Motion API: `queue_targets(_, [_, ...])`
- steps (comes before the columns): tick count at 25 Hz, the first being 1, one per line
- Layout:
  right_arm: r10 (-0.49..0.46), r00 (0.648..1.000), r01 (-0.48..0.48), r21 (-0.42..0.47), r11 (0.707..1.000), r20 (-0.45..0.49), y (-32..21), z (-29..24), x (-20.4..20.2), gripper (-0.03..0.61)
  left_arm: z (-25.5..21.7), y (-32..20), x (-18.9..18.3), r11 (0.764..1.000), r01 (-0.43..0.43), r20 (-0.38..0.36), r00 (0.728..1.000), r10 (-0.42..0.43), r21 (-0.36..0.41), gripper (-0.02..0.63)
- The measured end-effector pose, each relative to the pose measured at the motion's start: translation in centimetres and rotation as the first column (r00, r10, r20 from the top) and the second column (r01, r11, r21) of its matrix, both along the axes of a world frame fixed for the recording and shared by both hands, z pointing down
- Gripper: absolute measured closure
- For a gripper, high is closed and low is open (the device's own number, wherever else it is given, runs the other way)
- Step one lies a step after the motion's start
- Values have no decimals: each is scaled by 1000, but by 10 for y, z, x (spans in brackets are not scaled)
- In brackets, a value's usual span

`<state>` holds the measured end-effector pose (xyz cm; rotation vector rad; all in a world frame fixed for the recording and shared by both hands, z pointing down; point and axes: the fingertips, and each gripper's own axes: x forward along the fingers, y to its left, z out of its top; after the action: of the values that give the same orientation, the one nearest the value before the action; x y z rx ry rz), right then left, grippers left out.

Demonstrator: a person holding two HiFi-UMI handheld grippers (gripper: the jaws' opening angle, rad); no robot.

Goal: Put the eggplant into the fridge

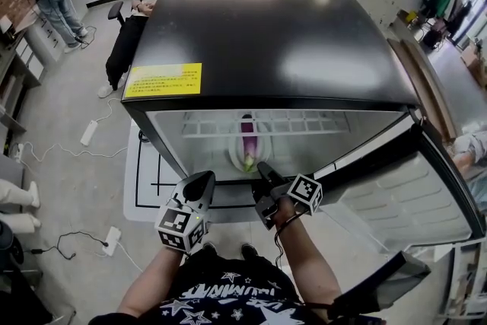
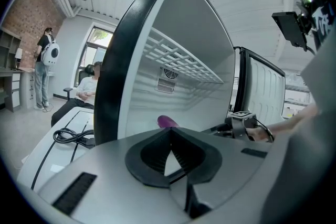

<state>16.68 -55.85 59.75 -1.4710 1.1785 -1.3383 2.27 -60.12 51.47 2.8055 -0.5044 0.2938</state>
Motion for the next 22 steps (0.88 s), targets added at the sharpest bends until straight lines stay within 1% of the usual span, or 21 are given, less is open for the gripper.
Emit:
queue_targets(3, [-15, 999, 13, -53, 998, -33, 1, 6, 1, 554, -1, 1, 0, 1000, 2, -6, 1000, -2, -1, 604])
queue_targets(5, [-23, 999, 20, -73, 997, -44, 1, 8, 2, 552, -1, 2, 1, 1000, 2, -7, 1000, -2, -1, 604])
queue_targets(16, [-92, 992, 85, -81, 993, -87, -7, 4, -2, 552, -3, 2, 3, 1000, 7, -24, 1000, -7, -3, 604])
queue_targets(19, [-115, 987, 105, -96, 990, -111, -7, 2, -3, 551, -5, 1, 4, 1000, 6, -33, 999, -6, -3, 604])
queue_targets(22, [-119, 985, 106, -112, 988, -123, -7, 2, -2, 549, -6, 1, 5, 1000, 5, -38, 999, -5, -2, 604])
